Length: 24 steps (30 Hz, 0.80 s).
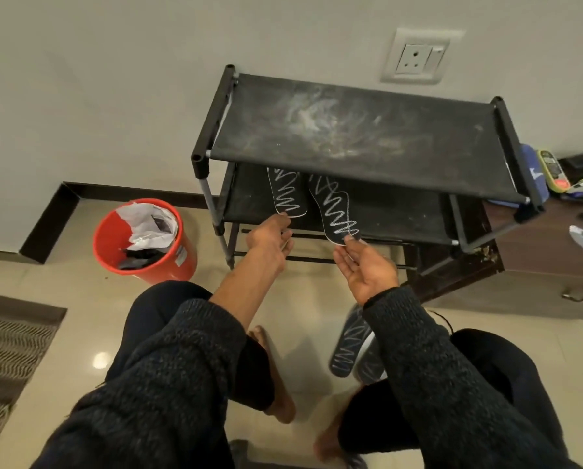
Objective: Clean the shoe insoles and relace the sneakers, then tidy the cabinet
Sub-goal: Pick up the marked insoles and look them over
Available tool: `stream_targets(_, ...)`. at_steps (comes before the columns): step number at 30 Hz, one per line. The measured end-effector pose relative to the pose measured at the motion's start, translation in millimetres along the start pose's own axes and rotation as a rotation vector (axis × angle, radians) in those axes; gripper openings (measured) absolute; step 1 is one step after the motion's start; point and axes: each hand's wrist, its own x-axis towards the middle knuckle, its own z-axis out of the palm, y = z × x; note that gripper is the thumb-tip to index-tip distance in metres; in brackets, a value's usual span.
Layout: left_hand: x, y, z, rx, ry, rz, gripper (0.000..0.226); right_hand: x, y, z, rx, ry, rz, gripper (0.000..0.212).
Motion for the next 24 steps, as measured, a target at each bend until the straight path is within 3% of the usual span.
stream_targets(4,-18.3,7.9,-8.4,0.06,-0.027,0.042,0.011,-20.3,-8.7,-6.8,0.006,-0.1,0.005,0.035)
stream_targets(11,-18.7,-4.4,-0.9,0.091,-0.023,-0.068,0.046,-42.4,-6.1,-19.0,-0.008,-0.108,0.028,0.035)
stream_targets(16,-14.6,-15.0,13.1,0.068,-0.085,-0.126,0.037,-47.3,-9.8,-23.9,0.011,-0.073,0.022,0.032)
stream_targets(24,-25.5,-9.5,-0.3,0.214,-0.102,-0.019,0.029,-65.3,-19.1,-30.0,0.024,-0.129,0.019,0.034)
